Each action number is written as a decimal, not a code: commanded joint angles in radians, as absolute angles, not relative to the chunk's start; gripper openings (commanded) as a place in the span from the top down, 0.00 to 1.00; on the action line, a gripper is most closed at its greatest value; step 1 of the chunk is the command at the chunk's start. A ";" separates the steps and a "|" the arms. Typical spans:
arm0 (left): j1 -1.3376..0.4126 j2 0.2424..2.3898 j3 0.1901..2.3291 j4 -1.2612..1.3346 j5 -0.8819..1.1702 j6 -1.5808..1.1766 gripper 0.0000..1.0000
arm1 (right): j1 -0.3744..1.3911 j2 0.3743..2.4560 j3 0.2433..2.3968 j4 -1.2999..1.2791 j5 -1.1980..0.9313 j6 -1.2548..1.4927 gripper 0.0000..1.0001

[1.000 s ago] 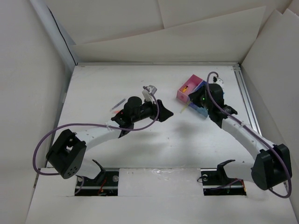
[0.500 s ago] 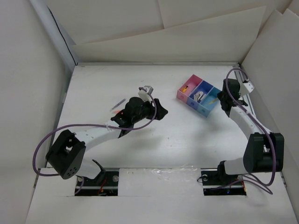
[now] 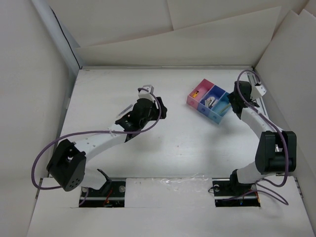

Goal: Sort the stationery into containers
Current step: Place the pen in the storage box, then pick up the pen from the center of the board.

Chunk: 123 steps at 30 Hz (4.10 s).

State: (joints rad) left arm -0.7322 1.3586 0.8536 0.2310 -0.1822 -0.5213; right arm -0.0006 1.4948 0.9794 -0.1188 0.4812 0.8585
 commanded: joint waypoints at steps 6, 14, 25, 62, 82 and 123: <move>-0.686 1.397 0.972 0.048 -0.406 -0.575 0.43 | 0.006 1.387 1.008 -0.080 0.393 0.850 0.33; -0.580 1.472 1.068 -0.164 -0.480 -0.633 0.59 | 0.181 1.122 0.907 -0.074 0.191 0.830 0.88; -0.411 1.658 1.186 -0.343 -0.468 -0.623 0.60 | 0.308 1.000 0.822 -0.058 0.149 0.793 0.95; -0.321 2.013 1.448 -0.453 -0.410 -0.178 0.59 | 0.337 0.991 0.813 -0.049 0.126 0.764 0.58; -0.321 2.066 1.457 -0.453 -0.451 -0.150 0.77 | 0.337 0.951 0.804 -0.049 0.126 0.764 0.58; -0.443 1.698 1.511 -0.315 -0.010 -0.308 1.00 | 0.337 1.034 0.842 -0.031 -0.112 0.724 0.35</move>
State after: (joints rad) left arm -0.3943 1.8225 1.5539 -0.4301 -0.2050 -0.2279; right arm 0.3290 1.0416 0.8032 -0.0963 -0.0486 0.7483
